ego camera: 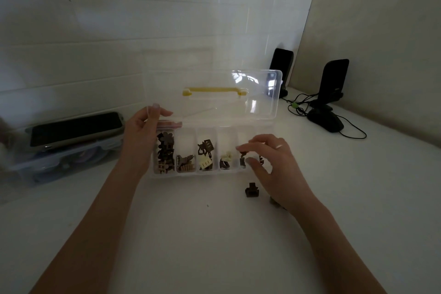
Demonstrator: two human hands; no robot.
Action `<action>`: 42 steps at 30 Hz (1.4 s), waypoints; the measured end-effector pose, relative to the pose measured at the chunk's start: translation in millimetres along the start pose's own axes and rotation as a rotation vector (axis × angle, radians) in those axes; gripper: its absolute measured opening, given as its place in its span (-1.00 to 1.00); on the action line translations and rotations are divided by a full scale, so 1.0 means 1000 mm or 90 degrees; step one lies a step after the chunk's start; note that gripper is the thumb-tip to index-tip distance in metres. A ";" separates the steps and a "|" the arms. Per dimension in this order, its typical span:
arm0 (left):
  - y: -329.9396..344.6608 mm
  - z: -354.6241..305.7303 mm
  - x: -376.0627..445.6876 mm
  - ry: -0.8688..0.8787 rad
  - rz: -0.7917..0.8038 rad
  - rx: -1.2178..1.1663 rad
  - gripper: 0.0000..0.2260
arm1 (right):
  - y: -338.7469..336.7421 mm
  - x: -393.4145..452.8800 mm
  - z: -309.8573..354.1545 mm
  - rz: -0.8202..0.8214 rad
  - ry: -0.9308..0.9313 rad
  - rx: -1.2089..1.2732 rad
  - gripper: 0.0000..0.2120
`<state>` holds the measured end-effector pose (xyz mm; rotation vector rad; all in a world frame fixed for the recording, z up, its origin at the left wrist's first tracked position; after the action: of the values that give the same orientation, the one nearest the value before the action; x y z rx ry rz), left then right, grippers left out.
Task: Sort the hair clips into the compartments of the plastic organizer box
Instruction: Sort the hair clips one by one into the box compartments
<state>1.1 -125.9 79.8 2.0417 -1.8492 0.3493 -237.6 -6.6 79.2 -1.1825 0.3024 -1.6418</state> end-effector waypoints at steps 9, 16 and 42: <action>-0.004 0.007 0.002 -0.013 -0.021 0.013 -0.71 | -0.018 -0.007 -0.015 0.075 0.122 0.037 -0.73; -0.007 0.009 0.004 -0.014 -0.028 0.023 -0.71 | 0.007 -0.014 -0.006 0.220 0.065 -0.178 -0.90; -0.008 0.009 0.002 -0.034 -0.047 0.028 -0.70 | 0.025 0.031 0.056 0.048 -0.068 0.058 -0.84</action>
<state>9.0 -131.4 71.7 2.1622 -1.8072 0.3205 -177.0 -23.8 106.0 -1.1709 0.1995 -1.5050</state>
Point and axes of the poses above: each hand's wrist, its own x-axis towards the middle knuckle, its own y-axis out of the palm, z = x × y, the point moved 9 cm from there along x, towards the middle knuckle, and after that the axes turned 1 degree about -x, right-handed, at the moved point
